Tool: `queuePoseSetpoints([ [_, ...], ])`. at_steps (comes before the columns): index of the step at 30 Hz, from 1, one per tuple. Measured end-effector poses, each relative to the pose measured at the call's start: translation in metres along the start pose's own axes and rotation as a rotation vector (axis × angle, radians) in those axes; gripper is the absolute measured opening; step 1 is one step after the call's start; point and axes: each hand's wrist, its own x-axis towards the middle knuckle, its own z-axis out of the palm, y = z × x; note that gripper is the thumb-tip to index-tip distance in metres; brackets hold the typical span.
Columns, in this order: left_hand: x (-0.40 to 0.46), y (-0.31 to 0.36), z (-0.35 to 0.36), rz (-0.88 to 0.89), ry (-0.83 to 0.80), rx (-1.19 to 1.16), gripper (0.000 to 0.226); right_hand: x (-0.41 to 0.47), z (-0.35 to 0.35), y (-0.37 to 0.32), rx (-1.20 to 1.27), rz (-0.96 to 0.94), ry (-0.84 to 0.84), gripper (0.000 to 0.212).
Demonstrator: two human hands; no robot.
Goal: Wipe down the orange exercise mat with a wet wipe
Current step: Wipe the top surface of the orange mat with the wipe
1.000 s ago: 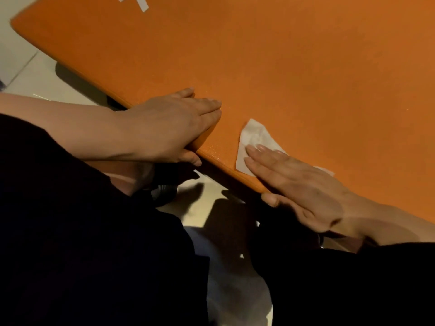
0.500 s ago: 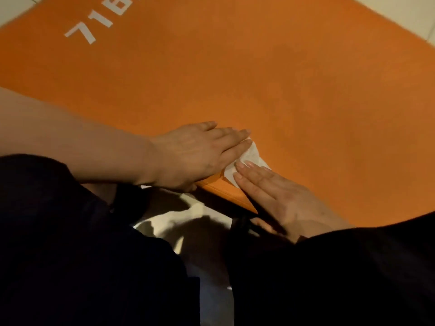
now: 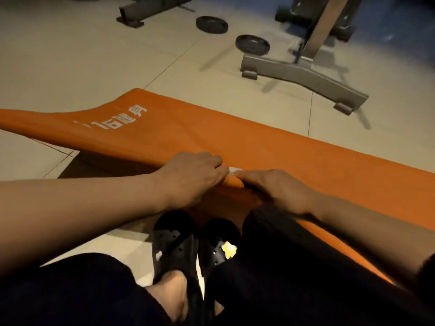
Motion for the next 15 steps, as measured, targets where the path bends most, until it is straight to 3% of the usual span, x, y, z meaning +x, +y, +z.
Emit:
queuePoseSetpoints([
  [4,0.008,0.004,-0.026,-0.121,-0.059,0.017,0.026,0.006,-0.037,-0.014,-0.192,0.036,-0.018,0.04],
  [8,0.001,0.006,-0.032,-0.165,-0.108,-0.06,0.023,-0.003,-0.031,-0.031,-0.163,0.034,-0.125,0.035],
  [13,-0.013,0.027,0.008,-0.03,-0.405,-0.104,0.017,-0.009,0.062,-0.038,-0.153,0.02,-0.127,0.063],
  [15,-0.011,0.042,0.03,0.002,-0.579,-0.115,0.023,-0.013,0.112,-0.041,-0.103,-0.009,-0.132,0.064],
])
